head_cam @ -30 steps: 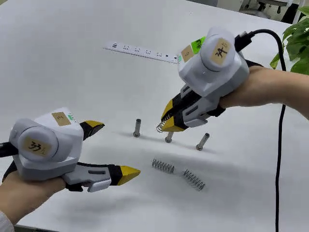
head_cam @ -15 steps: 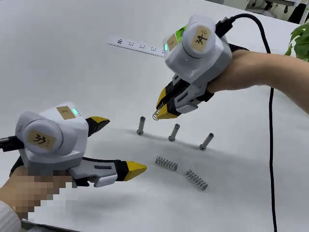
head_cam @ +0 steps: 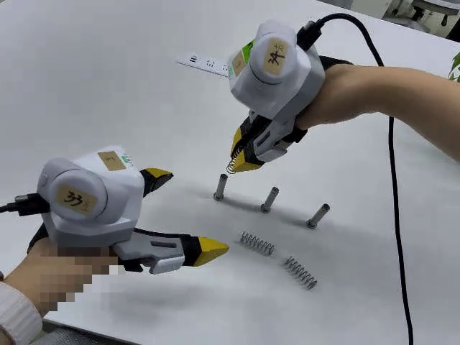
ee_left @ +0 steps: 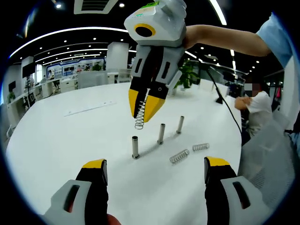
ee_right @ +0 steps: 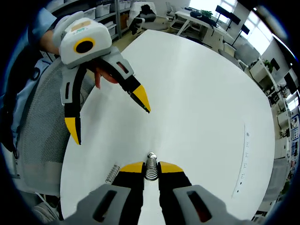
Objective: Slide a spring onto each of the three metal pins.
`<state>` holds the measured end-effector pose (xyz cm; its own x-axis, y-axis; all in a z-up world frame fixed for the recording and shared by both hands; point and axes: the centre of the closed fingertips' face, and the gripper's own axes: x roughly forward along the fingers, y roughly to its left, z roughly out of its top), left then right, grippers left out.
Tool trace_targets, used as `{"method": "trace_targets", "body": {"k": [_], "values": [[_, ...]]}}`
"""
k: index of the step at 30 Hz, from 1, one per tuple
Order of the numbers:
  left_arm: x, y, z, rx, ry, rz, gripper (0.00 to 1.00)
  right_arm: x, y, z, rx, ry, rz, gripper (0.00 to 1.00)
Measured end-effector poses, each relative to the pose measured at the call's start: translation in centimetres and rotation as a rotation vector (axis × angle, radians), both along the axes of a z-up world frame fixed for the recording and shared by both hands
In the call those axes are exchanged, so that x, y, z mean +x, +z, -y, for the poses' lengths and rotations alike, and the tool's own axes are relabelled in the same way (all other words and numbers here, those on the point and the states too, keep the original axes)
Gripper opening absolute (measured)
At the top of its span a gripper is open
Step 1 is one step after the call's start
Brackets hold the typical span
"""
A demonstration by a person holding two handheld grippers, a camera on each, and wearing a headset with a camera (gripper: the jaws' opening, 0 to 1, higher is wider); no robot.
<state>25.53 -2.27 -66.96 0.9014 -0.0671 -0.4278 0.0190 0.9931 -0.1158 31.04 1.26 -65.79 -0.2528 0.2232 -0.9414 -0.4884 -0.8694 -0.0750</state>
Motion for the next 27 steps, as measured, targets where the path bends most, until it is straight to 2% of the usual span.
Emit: {"method": "trace_targets", "body": {"k": [11, 18, 27], "values": [[-0.2, -0.4, -0.7, -0.008, 0.016, 0.004, 0.94, 0.0, -0.9, -0.6, -0.036, 0.045, 0.038, 0.12], [-0.4, -0.7, -1.2, -0.016, 0.021, 0.003, 0.95, -0.3, -1.7, -0.8, -0.062, 0.072, 0.053, 0.12], [-0.6, -0.7, -1.0, -0.027, 0.026, 0.007, 0.95, -0.5, -2.0, -0.8, -0.085, 0.093, 0.066, 0.12]]}}
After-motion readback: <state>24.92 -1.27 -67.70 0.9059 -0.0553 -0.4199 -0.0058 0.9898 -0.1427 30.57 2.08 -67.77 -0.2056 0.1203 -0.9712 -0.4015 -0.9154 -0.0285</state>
